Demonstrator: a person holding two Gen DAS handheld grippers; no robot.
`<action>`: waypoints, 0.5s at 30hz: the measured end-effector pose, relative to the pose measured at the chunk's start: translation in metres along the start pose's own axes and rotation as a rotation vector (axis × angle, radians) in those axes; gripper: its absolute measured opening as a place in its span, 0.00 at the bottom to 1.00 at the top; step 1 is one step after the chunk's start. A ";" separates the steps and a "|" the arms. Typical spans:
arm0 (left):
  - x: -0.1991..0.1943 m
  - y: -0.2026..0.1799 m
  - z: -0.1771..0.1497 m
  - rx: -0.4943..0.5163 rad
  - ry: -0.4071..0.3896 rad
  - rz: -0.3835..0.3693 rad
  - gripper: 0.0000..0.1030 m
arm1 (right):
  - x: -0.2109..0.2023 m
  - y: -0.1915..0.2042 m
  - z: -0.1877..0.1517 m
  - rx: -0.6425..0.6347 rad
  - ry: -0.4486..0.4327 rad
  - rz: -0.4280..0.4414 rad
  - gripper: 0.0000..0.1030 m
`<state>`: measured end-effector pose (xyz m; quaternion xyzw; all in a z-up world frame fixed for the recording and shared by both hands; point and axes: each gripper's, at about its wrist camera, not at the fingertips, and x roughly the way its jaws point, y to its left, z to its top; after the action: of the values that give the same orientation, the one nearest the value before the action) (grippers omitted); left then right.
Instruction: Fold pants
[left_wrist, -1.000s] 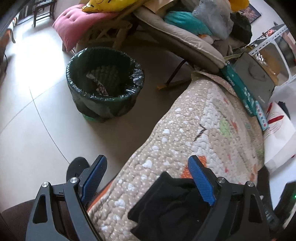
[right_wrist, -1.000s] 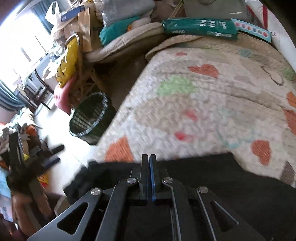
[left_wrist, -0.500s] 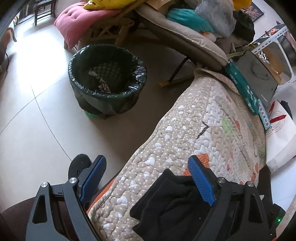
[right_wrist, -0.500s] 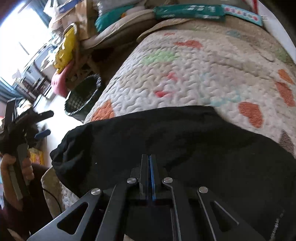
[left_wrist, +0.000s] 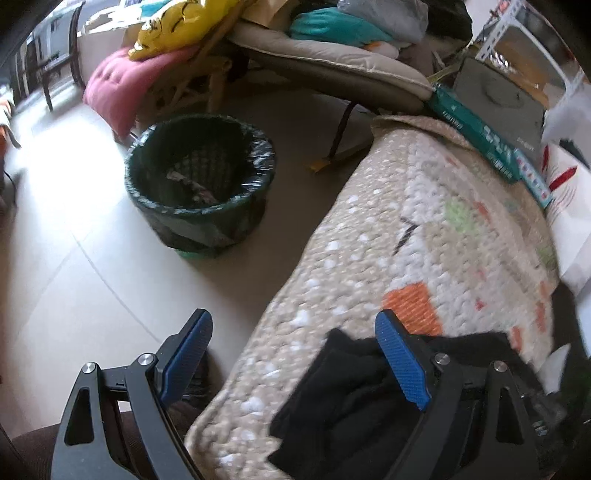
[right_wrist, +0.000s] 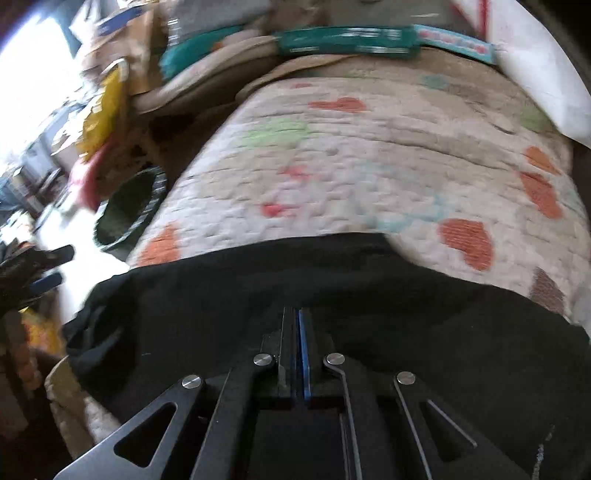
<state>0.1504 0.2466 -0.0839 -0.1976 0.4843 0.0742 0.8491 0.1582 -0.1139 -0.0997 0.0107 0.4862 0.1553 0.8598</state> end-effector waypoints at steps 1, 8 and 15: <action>-0.002 0.004 -0.003 -0.004 0.002 -0.006 0.87 | 0.002 0.011 0.005 -0.049 0.018 0.057 0.03; -0.019 0.032 -0.047 -0.153 0.024 -0.192 0.87 | 0.036 0.096 0.051 -0.441 0.141 0.258 0.05; -0.013 0.015 -0.064 -0.152 0.052 -0.325 0.87 | 0.070 0.145 0.075 -0.502 0.252 0.345 0.50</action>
<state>0.0880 0.2351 -0.1062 -0.3388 0.4608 -0.0326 0.8197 0.2175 0.0531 -0.0938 -0.1388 0.5263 0.4139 0.7297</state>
